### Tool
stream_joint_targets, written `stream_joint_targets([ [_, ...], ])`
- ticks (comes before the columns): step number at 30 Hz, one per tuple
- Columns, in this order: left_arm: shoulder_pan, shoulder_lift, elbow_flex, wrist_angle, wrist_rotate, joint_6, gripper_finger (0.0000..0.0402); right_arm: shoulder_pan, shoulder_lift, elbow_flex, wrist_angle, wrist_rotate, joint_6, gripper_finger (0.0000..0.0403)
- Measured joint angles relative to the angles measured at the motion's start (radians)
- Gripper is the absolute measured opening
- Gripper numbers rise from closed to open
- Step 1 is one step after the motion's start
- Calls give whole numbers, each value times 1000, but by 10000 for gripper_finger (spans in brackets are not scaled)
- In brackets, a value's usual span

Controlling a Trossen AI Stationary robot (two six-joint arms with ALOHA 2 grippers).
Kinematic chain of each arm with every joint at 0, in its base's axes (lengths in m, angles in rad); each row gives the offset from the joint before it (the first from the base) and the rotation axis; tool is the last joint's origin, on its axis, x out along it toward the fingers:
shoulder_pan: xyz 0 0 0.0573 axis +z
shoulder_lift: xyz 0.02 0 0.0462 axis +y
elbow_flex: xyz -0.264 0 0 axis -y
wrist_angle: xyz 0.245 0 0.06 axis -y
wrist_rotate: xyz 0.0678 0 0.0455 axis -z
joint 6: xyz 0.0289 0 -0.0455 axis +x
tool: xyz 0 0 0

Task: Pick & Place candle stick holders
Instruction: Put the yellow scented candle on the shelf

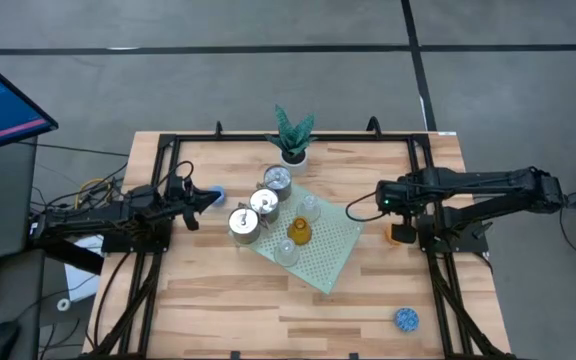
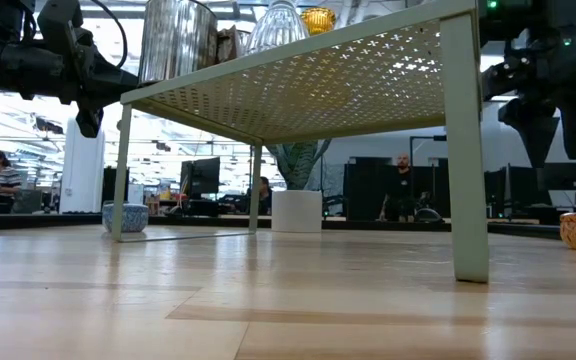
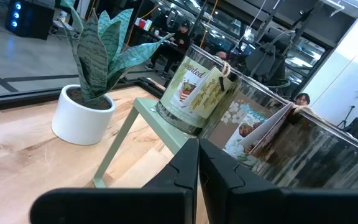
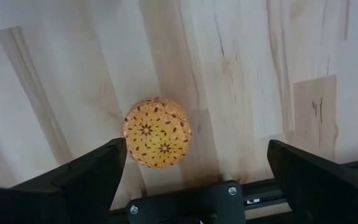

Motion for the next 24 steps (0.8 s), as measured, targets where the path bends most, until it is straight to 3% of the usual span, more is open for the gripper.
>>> stream_joint_targets([
  [15,0,0,0,0,0,0,11,-30,8,0,80,1,34,379],
  [24,0,0,0,0,0,0,11,-80,9,0,64,-23,242,379],
])
